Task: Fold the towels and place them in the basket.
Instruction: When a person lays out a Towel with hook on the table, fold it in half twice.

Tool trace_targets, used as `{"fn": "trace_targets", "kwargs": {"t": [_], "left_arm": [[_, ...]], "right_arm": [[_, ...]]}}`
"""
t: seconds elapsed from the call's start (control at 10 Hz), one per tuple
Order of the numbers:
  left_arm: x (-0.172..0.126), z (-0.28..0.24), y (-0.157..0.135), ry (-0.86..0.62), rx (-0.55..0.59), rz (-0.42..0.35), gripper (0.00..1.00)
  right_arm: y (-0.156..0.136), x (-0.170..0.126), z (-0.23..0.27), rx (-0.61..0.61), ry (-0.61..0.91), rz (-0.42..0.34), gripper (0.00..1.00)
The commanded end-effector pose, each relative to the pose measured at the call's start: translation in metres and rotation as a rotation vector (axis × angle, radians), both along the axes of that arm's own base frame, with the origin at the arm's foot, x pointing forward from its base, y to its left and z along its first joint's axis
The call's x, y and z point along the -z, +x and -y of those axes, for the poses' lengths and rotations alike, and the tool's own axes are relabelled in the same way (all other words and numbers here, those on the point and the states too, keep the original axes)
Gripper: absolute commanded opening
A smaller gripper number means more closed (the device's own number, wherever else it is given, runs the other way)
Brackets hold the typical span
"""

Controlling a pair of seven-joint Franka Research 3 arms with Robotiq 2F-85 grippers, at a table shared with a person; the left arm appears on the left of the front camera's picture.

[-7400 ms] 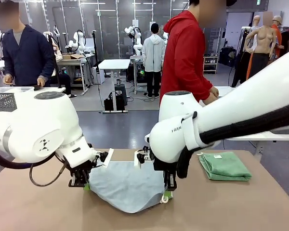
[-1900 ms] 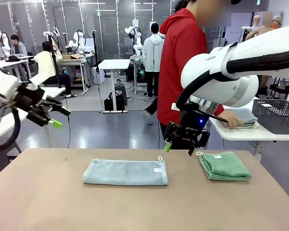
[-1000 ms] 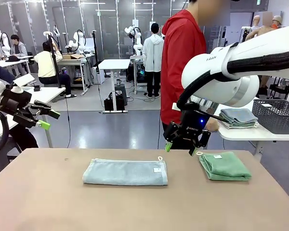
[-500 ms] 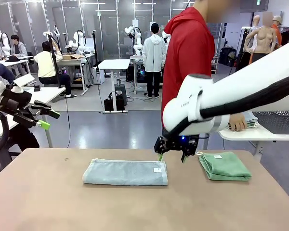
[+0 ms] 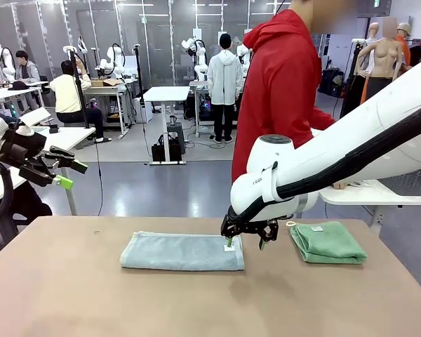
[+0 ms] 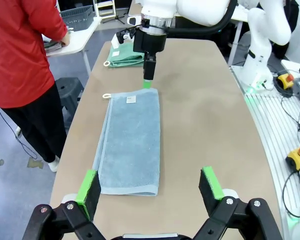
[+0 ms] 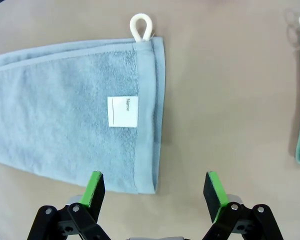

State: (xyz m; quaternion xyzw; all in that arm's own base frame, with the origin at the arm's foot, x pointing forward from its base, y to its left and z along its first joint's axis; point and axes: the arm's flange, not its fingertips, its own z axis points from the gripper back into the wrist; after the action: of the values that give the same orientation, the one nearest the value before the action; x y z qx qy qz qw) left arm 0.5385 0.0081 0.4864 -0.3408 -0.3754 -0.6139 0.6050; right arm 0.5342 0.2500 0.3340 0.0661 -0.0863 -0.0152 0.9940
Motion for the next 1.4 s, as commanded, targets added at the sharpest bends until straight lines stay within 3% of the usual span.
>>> {"fn": "trace_targets", "kwargs": {"t": [0.0, 0.7, 0.8, 1.1, 1.2, 1.3], "left_arm": [[-0.002, 0.001, -0.001, 0.007, 0.005, 0.004, 1.0], [-0.002, 0.001, -0.001, 0.007, 0.005, 0.004, 1.0], [-0.002, 0.001, -0.001, 0.007, 0.005, 0.004, 1.0], [-0.002, 0.001, -0.001, 0.007, 0.005, 0.004, 1.0], [-0.002, 0.001, -0.001, 0.007, 0.005, 0.004, 1.0], [-0.002, 0.001, -0.001, 0.007, 0.005, 0.004, 1.0]], "right_arm": [[0.008, 0.006, -0.02, 0.074, -0.052, 0.06, 1.0], [0.032, 0.034, -0.024, 0.095, -0.091, 0.074, 1.0], [0.034, 0.035, -0.023, 0.085, -0.064, 0.063, 0.8], [0.036, 0.037, -0.023, 0.078, -0.051, 0.055, 0.8], [0.036, 0.037, -0.023, 0.075, -0.056, 0.06, 0.65], [0.036, 0.038, -0.023, 0.078, -0.043, 0.053, 0.65]]}}
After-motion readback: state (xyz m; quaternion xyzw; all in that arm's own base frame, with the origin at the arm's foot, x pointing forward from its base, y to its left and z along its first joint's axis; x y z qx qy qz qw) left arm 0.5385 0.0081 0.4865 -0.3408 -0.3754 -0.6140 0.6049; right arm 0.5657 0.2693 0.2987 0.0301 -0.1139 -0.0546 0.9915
